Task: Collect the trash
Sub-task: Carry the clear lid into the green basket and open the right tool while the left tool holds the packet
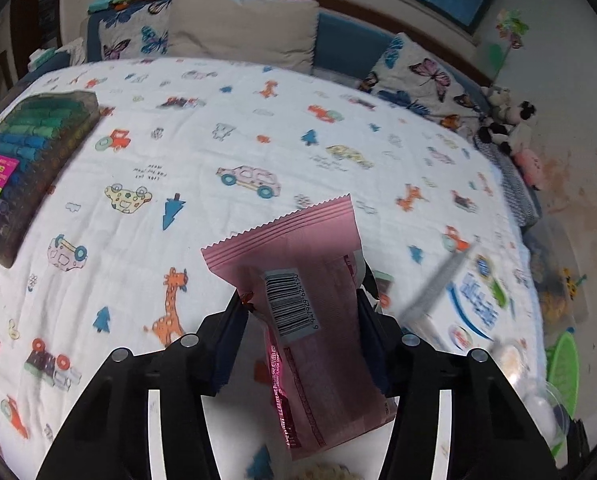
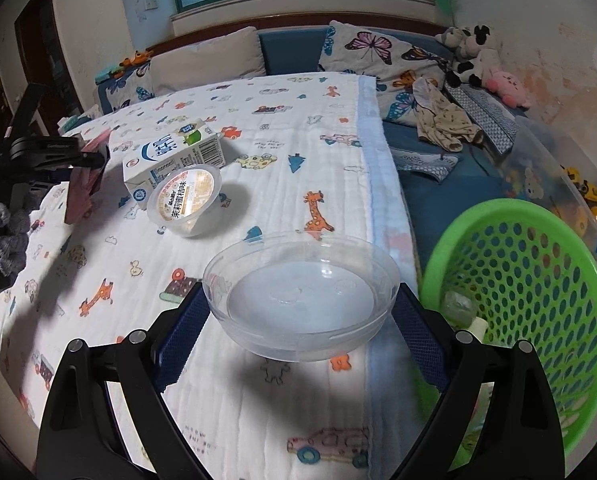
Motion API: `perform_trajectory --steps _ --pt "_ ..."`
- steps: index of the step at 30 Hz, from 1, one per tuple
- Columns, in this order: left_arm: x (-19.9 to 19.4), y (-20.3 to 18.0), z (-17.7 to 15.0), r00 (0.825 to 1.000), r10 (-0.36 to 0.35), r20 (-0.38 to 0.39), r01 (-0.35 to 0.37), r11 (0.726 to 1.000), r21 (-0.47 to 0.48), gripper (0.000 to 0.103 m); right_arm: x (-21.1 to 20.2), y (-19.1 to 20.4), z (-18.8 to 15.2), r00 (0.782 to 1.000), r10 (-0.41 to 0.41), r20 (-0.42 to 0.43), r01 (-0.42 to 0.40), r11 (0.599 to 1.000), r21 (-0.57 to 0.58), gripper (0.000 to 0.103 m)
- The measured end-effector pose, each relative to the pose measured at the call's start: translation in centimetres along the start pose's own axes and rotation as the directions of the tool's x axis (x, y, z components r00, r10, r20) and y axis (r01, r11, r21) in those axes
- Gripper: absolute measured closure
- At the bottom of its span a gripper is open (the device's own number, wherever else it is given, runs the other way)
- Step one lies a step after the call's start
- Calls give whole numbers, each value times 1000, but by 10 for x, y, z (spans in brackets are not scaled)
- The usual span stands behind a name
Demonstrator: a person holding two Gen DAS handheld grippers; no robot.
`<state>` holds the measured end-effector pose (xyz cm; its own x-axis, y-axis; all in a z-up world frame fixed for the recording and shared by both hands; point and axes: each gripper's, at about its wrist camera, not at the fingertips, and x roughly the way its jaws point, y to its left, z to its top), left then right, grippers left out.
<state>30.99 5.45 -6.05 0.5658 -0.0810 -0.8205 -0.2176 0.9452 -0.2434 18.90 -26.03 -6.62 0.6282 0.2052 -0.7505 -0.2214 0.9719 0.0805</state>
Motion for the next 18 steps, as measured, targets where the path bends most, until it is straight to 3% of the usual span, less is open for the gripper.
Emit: perform_trajectory --steps 9,18 --pt "-48 -30 -21 995 -93 40 89 992 89 52 -25 -19 -10 999 -29 27 28 999 38 13" --pt "-76 -93 -40 982 -184 41 171 960 222 52 -47 -52 -25 995 -89 40 85 992 91 13"
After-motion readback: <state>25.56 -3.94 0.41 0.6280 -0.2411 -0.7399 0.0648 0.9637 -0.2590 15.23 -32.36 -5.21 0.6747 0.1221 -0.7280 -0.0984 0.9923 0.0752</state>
